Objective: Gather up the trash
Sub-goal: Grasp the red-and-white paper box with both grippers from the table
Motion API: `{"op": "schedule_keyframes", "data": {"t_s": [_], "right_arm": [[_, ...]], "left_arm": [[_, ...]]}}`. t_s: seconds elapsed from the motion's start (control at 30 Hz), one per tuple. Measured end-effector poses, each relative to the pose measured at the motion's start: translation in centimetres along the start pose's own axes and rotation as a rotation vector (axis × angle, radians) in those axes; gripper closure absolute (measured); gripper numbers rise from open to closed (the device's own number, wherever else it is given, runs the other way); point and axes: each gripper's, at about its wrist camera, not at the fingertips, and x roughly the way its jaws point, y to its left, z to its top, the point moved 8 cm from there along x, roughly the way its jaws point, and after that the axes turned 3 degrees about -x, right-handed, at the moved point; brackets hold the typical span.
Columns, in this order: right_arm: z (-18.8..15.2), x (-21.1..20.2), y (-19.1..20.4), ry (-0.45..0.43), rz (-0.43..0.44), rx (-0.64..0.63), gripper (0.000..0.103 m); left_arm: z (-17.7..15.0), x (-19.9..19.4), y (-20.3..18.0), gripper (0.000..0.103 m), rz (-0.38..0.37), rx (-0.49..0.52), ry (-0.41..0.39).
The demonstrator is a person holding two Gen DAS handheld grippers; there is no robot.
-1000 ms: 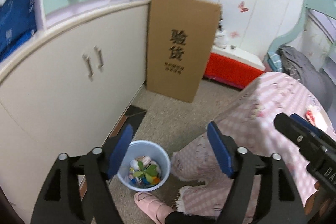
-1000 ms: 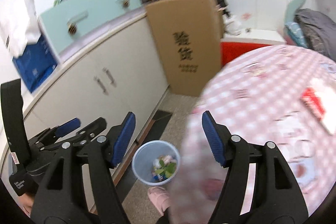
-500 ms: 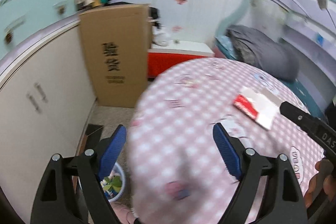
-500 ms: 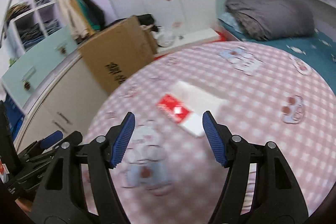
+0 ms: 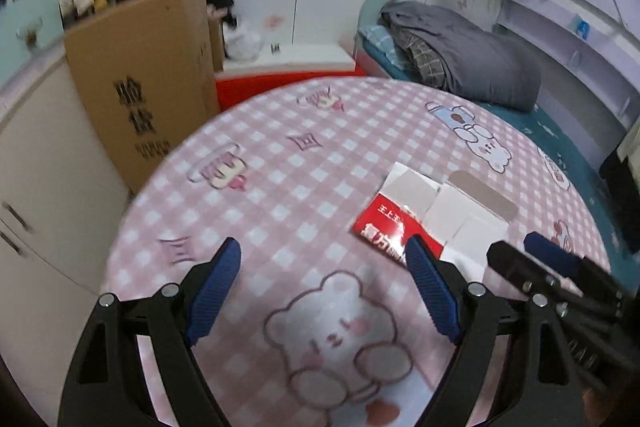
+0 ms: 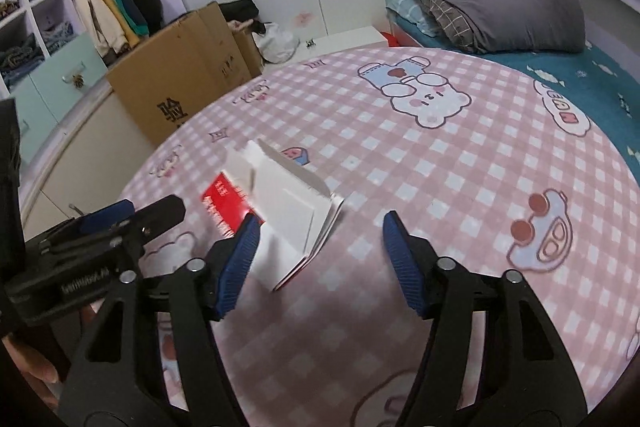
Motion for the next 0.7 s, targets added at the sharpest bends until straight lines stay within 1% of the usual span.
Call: {"op": "schedule_keyframes", "data": {"t_s": [0.03,0.1,0.17,0.27,0.33,0.37,0.43,0.47,0.5,0.53,0.57,0.63,0.7], "right_arm": [[0.2,0.3,0.0,0.006,0.001,-0.004,0.047],[0.4,0.8,0.1,0.015,-0.007,-0.019,0.049],[0.6,1.3,0.2,0.029,-0.012,-0.033,0.049],[0.5,1.8,0.6,0.051,0.002,-0.034,0.052],[0.6,2.1,0.8,0.058,0.008,-0.038,0.052],[0.5,2.3,1.0,0.061,0.012,-0.041,0.054],[0.5,2.4,1.4,0.068,0.022,-0.049,0.056],[0.5,2.5,1.6,0.068,0.027,-0.055,0.056],[0.5,2.4,1.7,0.066,0.029,-0.058,0.056],[0.5,2.4,1.8,0.061,0.022,-0.062,0.056],[0.6,2.4,1.9,0.060,0.020,-0.065,0.056],[0.5,2.5,2.2,0.061,0.028,-0.072,0.056],[0.5,2.3,2.7,0.053,0.029,-0.084,0.056]], "left_arm": [[0.2,0.7,0.0,0.020,-0.016,-0.033,0.015],[0.6,1.8,-0.2,0.020,-0.053,-0.079,0.030],[0.7,2.5,-0.4,0.020,-0.061,-0.087,0.038],[1.0,3.6,-0.9,0.020,-0.053,-0.081,0.044],[1.2,4.1,-1.3,0.021,-0.072,-0.086,0.056],[1.2,4.3,-1.3,0.021,-0.069,-0.085,0.054],[1.4,4.4,-1.5,0.026,-0.072,-0.080,0.044],[1.4,4.4,-1.6,0.033,-0.077,-0.075,0.042],[1.3,4.4,-1.9,0.048,-0.091,-0.068,0.043],[1.3,4.4,-2.4,0.058,-0.132,-0.069,0.053],[1.2,4.3,-2.5,0.065,-0.165,-0.087,0.066],[1.0,4.2,-2.4,0.067,-0.174,-0.109,0.066],[0.9,3.7,-2.2,0.075,-0.173,-0.111,0.045]]}}
